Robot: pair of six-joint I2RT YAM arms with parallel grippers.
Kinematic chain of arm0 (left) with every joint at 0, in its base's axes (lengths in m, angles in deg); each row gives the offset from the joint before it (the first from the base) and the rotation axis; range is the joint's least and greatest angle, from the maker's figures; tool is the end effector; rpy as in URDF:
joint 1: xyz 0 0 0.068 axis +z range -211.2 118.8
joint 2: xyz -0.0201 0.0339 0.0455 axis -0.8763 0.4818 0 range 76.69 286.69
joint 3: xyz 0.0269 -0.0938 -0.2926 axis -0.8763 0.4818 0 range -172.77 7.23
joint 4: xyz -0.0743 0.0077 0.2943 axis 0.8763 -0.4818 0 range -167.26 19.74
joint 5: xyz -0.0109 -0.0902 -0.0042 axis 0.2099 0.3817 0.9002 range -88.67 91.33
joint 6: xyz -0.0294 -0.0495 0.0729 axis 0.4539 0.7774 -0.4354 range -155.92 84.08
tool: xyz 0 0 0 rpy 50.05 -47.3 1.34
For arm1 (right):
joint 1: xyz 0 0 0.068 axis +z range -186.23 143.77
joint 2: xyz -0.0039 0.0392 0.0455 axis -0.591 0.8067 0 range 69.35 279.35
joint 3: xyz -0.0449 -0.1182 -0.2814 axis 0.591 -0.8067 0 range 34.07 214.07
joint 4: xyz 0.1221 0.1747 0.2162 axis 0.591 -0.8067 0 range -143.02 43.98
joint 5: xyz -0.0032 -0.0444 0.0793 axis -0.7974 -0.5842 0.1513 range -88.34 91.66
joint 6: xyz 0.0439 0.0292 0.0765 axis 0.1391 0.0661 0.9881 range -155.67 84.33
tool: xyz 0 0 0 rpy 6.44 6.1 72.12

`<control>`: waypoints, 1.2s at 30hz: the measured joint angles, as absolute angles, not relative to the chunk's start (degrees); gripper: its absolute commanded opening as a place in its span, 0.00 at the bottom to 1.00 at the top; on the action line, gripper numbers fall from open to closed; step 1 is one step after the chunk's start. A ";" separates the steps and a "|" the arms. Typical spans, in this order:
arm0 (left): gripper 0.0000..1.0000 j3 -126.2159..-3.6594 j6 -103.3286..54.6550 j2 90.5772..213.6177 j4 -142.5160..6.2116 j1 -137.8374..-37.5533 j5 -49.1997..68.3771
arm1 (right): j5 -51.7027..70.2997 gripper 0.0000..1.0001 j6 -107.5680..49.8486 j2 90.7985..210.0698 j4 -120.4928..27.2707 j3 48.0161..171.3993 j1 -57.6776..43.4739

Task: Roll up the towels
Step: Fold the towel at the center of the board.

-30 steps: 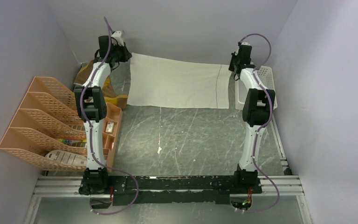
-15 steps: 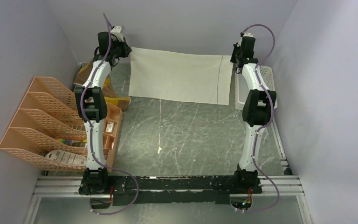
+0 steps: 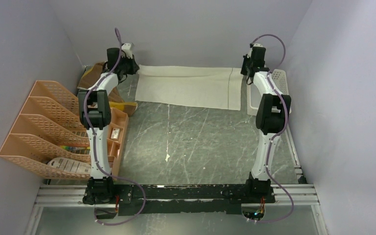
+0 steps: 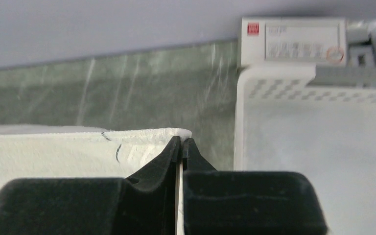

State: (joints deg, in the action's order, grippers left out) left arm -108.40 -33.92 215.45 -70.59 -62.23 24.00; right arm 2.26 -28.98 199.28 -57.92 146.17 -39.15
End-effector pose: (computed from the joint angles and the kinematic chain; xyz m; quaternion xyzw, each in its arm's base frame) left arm 0.6740 -0.0443 0.1930 0.1009 0.8207 -0.1785 0.5333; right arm 0.6432 -0.0320 0.2343 0.0699 0.8620 0.0211 0.5016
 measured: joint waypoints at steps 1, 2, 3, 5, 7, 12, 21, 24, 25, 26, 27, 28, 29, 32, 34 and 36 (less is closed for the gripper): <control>0.07 -105.26 -34.09 214.36 -69.57 -62.23 23.87 | 2.28 0.00 -28.98 198.58 -57.76 144.11 -39.15; 0.07 -102.72 -34.20 213.33 -68.82 -62.23 23.83 | 2.28 0.00 -28.98 197.88 -57.52 142.25 -39.15; 0.07 -99.97 -34.31 212.22 -67.99 -62.28 23.76 | 2.30 0.00 -28.98 197.18 -57.28 140.40 -39.12; 0.07 -95.79 -34.48 210.14 -66.73 -62.28 23.65 | 2.30 0.00 -28.95 195.33 -56.56 136.51 -39.12; 0.07 -92.14 -34.66 207.98 -65.06 -62.28 23.50 | 2.30 0.00 -28.91 192.99 -56.17 132.68 -39.08; 0.07 -83.70 -34.88 202.10 -60.34 -62.28 23.33 | 2.17 0.00 -28.84 186.15 -55.23 125.34 -38.86; 0.07 -71.92 -34.05 195.95 -54.40 -62.28 22.39 | 1.60 0.00 -28.49 177.08 -51.38 113.10 -38.75; 0.07 -68.58 -33.41 195.82 -53.37 -62.28 22.23 | 1.43 0.00 -27.97 177.08 -51.53 110.30 -38.75; 0.07 -67.62 -33.28 195.82 -53.35 -62.28 22.12 | 1.41 0.00 -27.69 177.05 -51.86 109.40 -38.75; 0.07 -66.85 -33.09 195.82 -53.37 -62.28 22.06 | 1.41 0.00 -27.58 177.08 -52.08 108.94 -38.75; 0.07 -66.22 -32.91 195.82 -53.35 -62.28 21.99 | 1.43 0.00 -27.36 177.08 -52.15 108.46 -38.75; 0.07 -65.78 -32.87 195.82 -53.33 -62.28 21.97 | 1.45 0.00 -27.07 177.05 -52.28 108.05 -38.75; 0.07 -65.43 -32.82 195.80 -53.22 -62.28 21.93 | 1.47 0.00 -26.90 177.05 -52.30 107.65 -38.75; 0.07 -63.84 -32.45 195.34 -52.82 -62.32 21.84 | 1.65 0.00 -26.20 176.22 -52.30 105.62 -38.75; 0.09 -62.50 -32.28 194.51 -52.74 -62.32 21.84 | 1.69 0.08 -25.78 175.26 -52.28 104.20 -38.75; 0.16 -61.39 -32.17 193.42 -52.52 -62.32 21.84 | 1.65 0.32 -25.17 173.82 -51.91 102.50 -38.75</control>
